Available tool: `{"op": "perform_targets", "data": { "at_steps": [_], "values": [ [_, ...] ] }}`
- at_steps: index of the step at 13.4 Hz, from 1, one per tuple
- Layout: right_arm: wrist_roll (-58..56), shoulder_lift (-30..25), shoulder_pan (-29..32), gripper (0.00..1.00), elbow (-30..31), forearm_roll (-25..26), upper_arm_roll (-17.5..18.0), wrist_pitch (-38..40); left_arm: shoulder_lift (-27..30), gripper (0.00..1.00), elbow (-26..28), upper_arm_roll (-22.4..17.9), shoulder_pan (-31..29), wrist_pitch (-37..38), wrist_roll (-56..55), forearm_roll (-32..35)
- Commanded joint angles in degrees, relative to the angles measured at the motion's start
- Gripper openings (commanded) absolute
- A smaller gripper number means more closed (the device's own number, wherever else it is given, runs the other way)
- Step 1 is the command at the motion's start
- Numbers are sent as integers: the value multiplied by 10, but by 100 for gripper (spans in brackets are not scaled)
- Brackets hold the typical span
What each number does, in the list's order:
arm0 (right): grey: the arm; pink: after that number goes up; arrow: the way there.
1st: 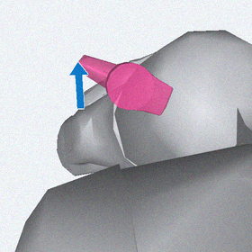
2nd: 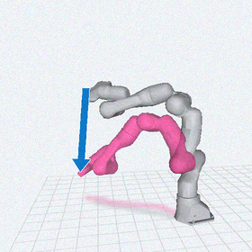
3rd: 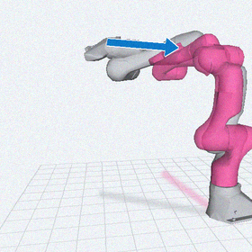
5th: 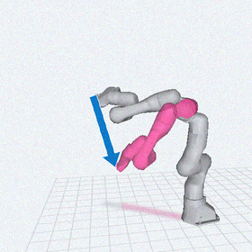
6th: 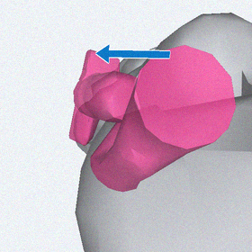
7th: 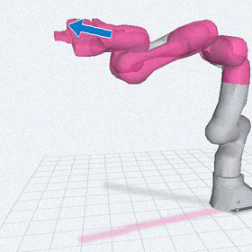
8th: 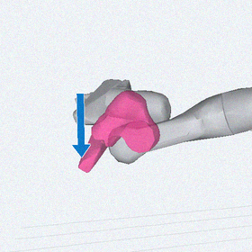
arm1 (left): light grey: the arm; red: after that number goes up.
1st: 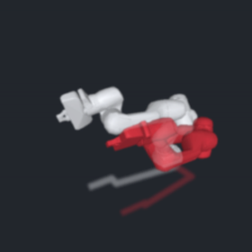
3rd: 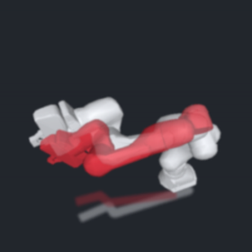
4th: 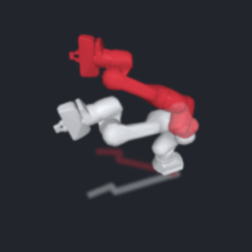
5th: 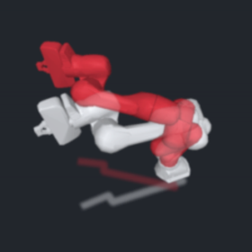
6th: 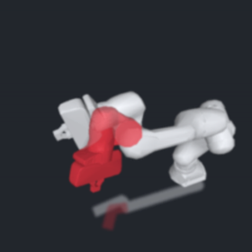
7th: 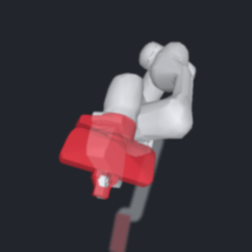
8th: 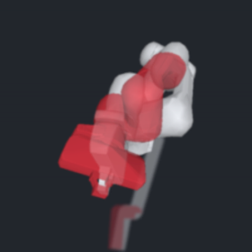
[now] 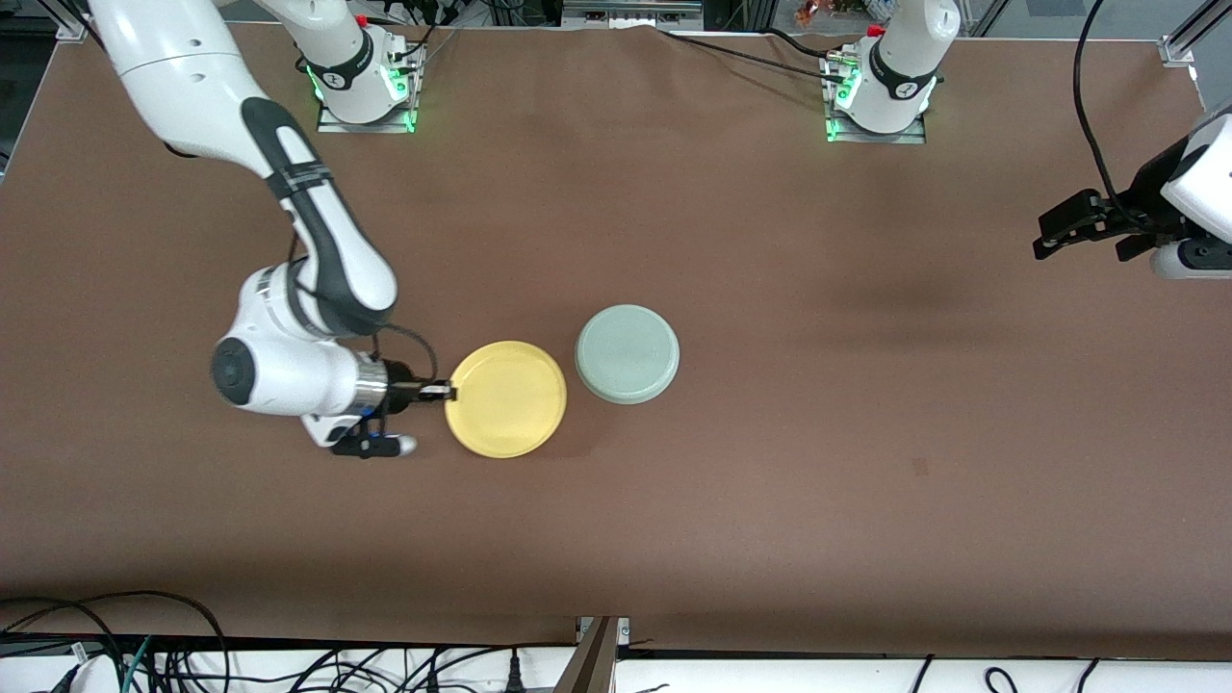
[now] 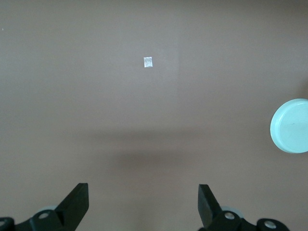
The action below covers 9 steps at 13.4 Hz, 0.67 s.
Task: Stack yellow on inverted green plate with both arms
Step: 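Carry the yellow plate with the right gripper onto the inverted green plate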
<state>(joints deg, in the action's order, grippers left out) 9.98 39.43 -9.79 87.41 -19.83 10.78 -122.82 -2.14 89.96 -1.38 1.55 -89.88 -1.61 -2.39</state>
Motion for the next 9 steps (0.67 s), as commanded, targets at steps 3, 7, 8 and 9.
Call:
{"op": "perform_targets", "data": {
  "at_steps": [3,7,8,9],
  "values": [
    [117,17,-101,0,4,-2,-1,-98,-15,100,-22,12,-1,12,8,9],
    [140,27,-132,0,13,0,-5,-112,-22,100,-16,10,-8,16,8,9],
    [140,31,-138,0,14,0,-5,-113,-23,100,-18,9,-10,23,8,9],
    [140,32,-145,0,19,0,-5,-113,-23,100,-20,9,-9,24,8,9]
  ]
}}
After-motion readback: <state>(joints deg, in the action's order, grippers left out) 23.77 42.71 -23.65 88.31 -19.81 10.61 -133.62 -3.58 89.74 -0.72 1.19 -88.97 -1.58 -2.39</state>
